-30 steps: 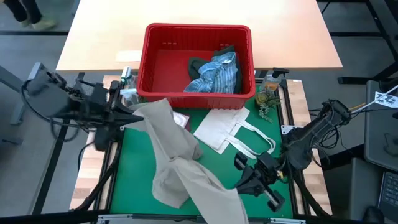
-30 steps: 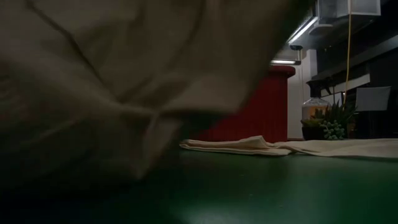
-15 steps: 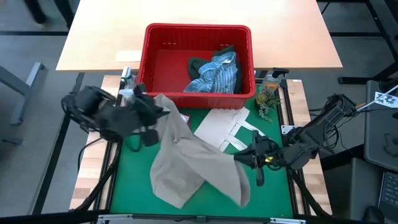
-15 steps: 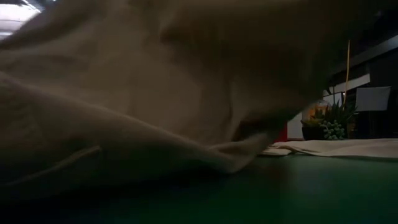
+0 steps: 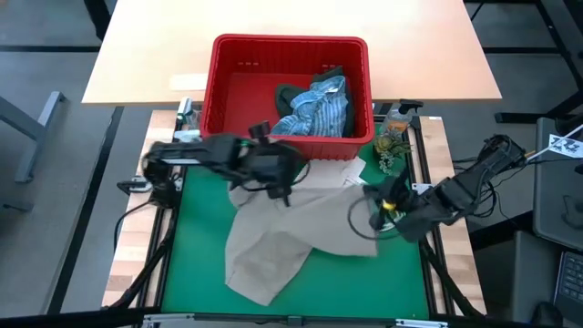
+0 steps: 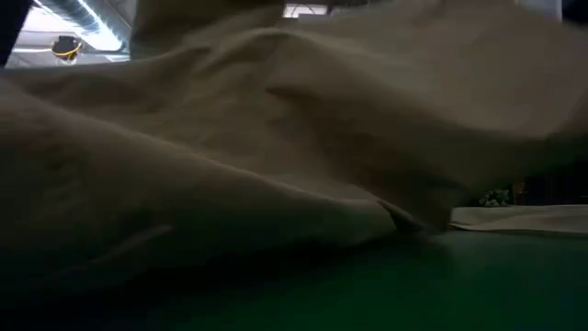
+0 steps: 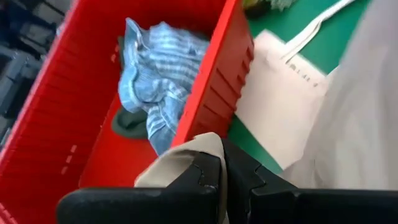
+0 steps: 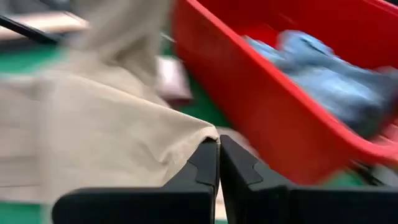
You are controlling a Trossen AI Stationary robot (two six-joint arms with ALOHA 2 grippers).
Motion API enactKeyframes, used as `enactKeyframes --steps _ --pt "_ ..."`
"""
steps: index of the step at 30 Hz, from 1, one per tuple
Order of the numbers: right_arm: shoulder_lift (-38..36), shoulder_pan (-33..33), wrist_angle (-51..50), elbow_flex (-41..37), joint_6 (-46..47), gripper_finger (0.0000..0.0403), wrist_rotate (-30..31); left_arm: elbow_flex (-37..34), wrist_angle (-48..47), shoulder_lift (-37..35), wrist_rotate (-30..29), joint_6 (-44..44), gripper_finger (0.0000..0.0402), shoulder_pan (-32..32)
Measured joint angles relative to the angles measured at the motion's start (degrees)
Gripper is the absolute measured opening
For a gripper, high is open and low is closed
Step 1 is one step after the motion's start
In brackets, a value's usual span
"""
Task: Fold Laundry from Bin
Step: Remove the gray shorts from the red bin
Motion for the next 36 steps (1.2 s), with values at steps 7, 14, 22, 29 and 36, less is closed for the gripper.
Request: enactKeyframes --steps 7,14,22,29,36 --pt "0.4 -7.6 -14.6 0.0 3.3 0.0005 -1.0 0.0 3.0 6.6 3.0 4.4 0.0 6.2" --pt "0.4 -14.1 -17.1 0.0 0.3 0.0005 -7.3 0.0 4.2 11.0 4.0 4.6 0.0002 11.1" --pt "0.5 -15.9 -17.2 0.0 -1.8 0.0005 -8.4 -0.1 7.5 12.5 4.3 4.6 0.0078 14.4" --pt "0.5 -15.9 -17.3 0.0 -3.0 0.0005 -8.4 -0.1 18.7 12.5 4.3 4.6 0.0114 15.4" --pt "0.5 -15.9 -17.6 0.0 -3.0 0.0005 -8.4 -0.1 22.2 11.1 6.3 4.7 0.0116 15.0"
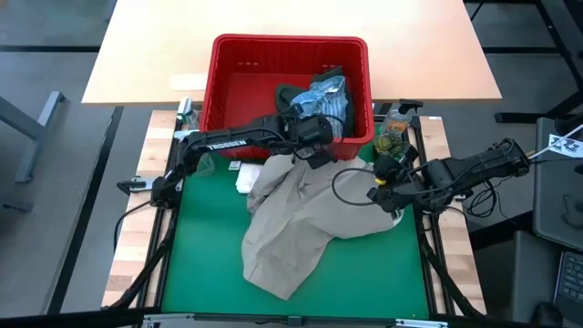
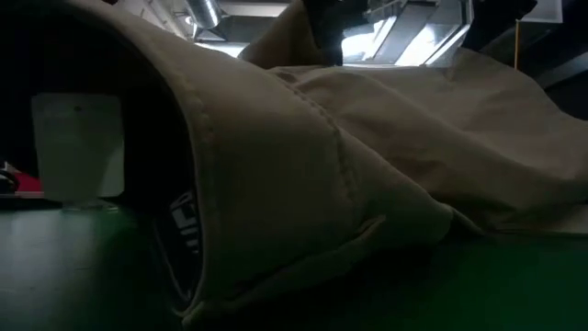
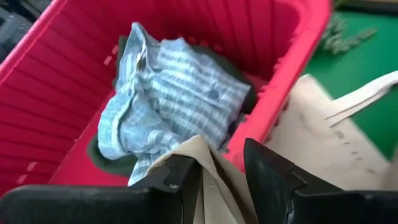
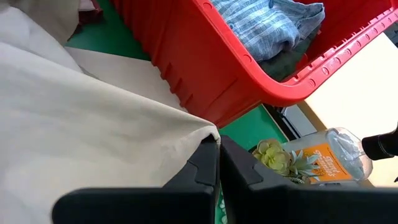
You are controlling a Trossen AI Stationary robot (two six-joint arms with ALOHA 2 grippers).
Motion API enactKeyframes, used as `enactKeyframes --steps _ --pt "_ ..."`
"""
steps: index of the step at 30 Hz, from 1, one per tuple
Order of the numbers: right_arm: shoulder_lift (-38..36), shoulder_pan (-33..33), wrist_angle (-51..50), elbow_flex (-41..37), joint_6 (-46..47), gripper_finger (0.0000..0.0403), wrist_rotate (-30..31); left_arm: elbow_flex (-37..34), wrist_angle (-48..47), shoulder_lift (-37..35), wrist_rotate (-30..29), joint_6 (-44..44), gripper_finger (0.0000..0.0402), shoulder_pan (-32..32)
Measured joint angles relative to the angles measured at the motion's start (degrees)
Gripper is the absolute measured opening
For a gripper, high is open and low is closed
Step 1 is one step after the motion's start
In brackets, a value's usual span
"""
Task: Fold Laundry from Bin
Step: Remove the gray shorts from the red bin
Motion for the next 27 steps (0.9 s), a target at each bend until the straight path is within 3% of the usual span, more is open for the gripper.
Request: enactKeyframes --steps 12,20,27 --pt "0.0 0.0 0.0 0.0 0.0 0.0005 -0.9 0.0 14.3 -1.2 1.5 20.1 0.0116 0.7" --pt "0.0 0.0 0.0 0.0 0.0 0.0005 -1.1 0.0 14.4 -1.2 -2.6 20.2 0.0122 2.4" --pt "0.0 0.0 0.0 0.0 0.0 0.0005 -1.2 0.0 12.7 -1.2 1.6 10.8 0.0141 4.1"
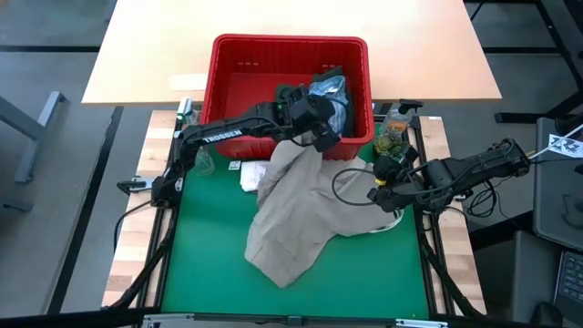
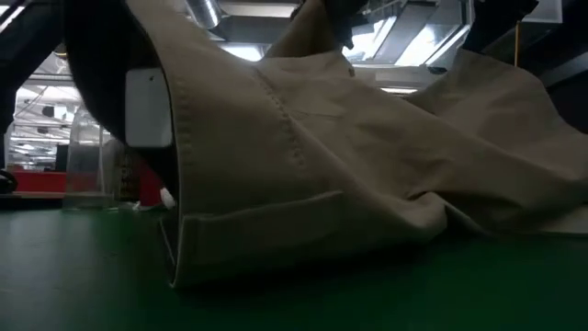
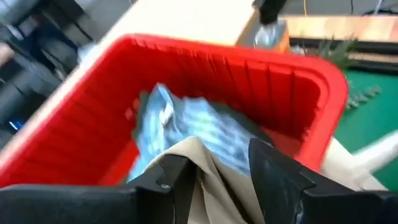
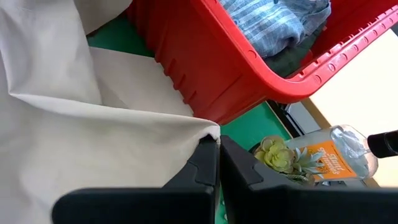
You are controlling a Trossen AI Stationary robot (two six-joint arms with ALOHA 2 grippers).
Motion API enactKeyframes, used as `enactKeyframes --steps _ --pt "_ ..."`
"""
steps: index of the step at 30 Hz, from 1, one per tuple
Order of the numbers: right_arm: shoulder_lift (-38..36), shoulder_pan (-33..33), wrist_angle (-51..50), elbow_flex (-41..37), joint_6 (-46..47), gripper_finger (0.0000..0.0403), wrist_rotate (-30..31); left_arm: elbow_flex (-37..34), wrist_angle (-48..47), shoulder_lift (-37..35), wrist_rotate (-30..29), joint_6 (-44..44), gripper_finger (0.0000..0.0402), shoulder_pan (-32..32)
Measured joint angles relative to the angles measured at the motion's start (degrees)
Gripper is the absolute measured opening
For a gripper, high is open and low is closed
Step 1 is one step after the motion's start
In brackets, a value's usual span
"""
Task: Fold Laundry from Bin
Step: Remove the gray shorts from the red bin
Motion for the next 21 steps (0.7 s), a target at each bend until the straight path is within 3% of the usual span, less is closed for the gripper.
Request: enactKeyframes --steps 6,11,21 --pt "0.0 0.0 0.0 0.0 0.0 0.0005 -1.4 0.0 -11.3 0.0 1.6 -4.0 0.0141 0.8" --pt "0.0 0.0 0.0 0.0 0.0 0.0005 -1.4 0.0 -20.5 0.0 8.2 -3.9 0.0141 3.4" --pt "0.0 0.0 -0.1 0.0 -0.1 0.0005 -1.4 0.1 -21.1 -4.9 13.6 -4.8 0.0141 6.6"
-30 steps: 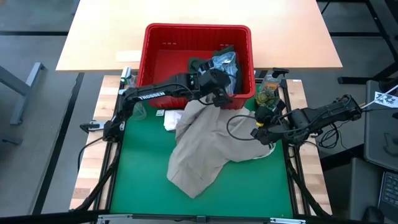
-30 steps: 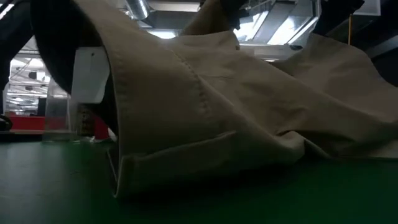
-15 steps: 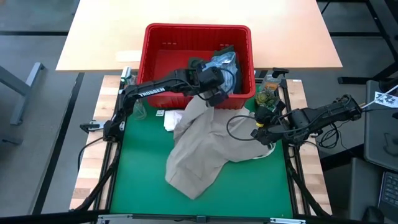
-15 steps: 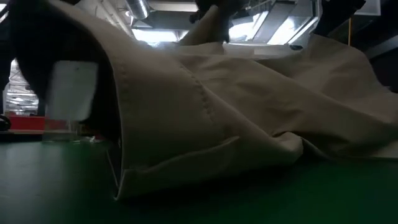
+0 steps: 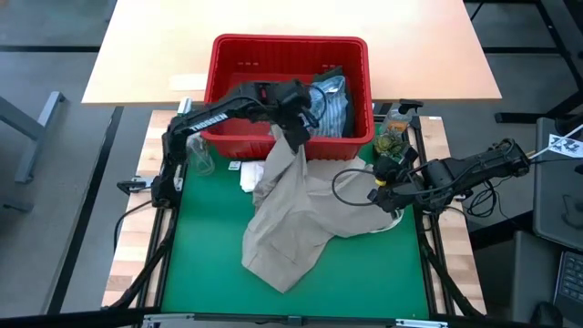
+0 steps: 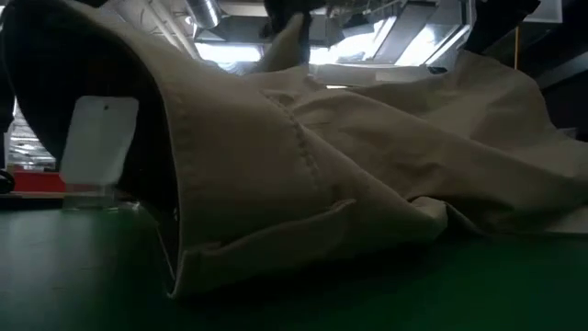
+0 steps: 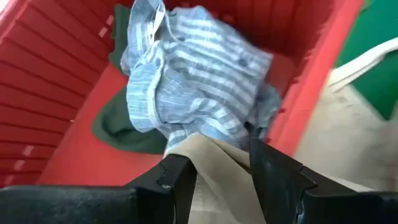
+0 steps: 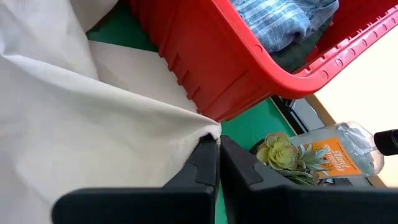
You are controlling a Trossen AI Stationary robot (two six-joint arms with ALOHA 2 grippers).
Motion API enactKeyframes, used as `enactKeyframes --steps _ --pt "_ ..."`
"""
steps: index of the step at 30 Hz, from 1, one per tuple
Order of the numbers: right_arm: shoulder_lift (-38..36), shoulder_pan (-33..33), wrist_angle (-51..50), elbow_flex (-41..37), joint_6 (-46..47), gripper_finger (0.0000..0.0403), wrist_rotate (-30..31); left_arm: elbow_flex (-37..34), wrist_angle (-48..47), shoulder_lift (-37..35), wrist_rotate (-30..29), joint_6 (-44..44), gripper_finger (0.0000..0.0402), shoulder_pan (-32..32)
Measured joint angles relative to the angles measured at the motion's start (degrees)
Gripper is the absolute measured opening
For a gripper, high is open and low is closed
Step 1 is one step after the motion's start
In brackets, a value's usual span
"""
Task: Fold Laundry from Bin
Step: Remove the gray shorts from the red bin
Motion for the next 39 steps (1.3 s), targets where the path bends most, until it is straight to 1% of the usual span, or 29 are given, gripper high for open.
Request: enactKeyframes --steps 8,15,18,21,24,27,29,31,33,36,39 --pt "0.0 0.0 0.0 0.0 0.0 0.0005 0.0 0.0 -1.5 -5.5 13.0 -5.2 0.0141 2.5" --pt "0.0 0.0 0.0 0.0 0.0 0.0005 0.0 0.0 -6.4 -7.0 23.5 -8.0 0.0141 6.4" --pt "0.0 0.0 0.0 0.0 0.0 0.0005 0.0 0.0 -9.6 -7.0 24.4 -8.5 0.0141 8.5" --pt "0.0 0.0 0.0 0.0 0.0 0.0005 0.0 -0.1 -12.7 -6.9 25.2 -11.9 0.0141 9.7" --pt "0.0 0.0 0.0 0.0 0.0 0.0005 0.0 -0.1 -17.3 -6.9 30.6 -12.9 0.0141 9.3" --pt "0.0 0.0 0.0 0.0 0.0 0.0005 0.0 -1.0 -16.7 -7.7 36.4 -16.1 0.0141 7.2" --pt "0.0 0.1 0.0 0.0 0.0 0.0005 0.0 -1.0 -16.8 -8.3 38.8 -17.2 0.0141 4.8" --pt "0.0 0.1 -0.1 0.0 0.0 0.0005 0.0 -1.0 -16.8 -8.8 38.9 -17.2 0.0141 1.7" --pt "0.0 0.1 -0.1 0.0 0.0 0.0005 0.0 -1.1 -16.8 -8.9 37.2 -17.2 0.0141 -1.8" --pt "0.0 0.1 -0.1 0.0 -0.1 0.0005 0.0 -1.5 -16.8 -8.9 32.1 -17.5 0.0141 -7.4" --pt "0.0 0.1 -0.1 0.0 -0.1 0.0005 0.0 -2.1 -16.7 -8.9 26.9 -19.8 0.0141 -13.1"
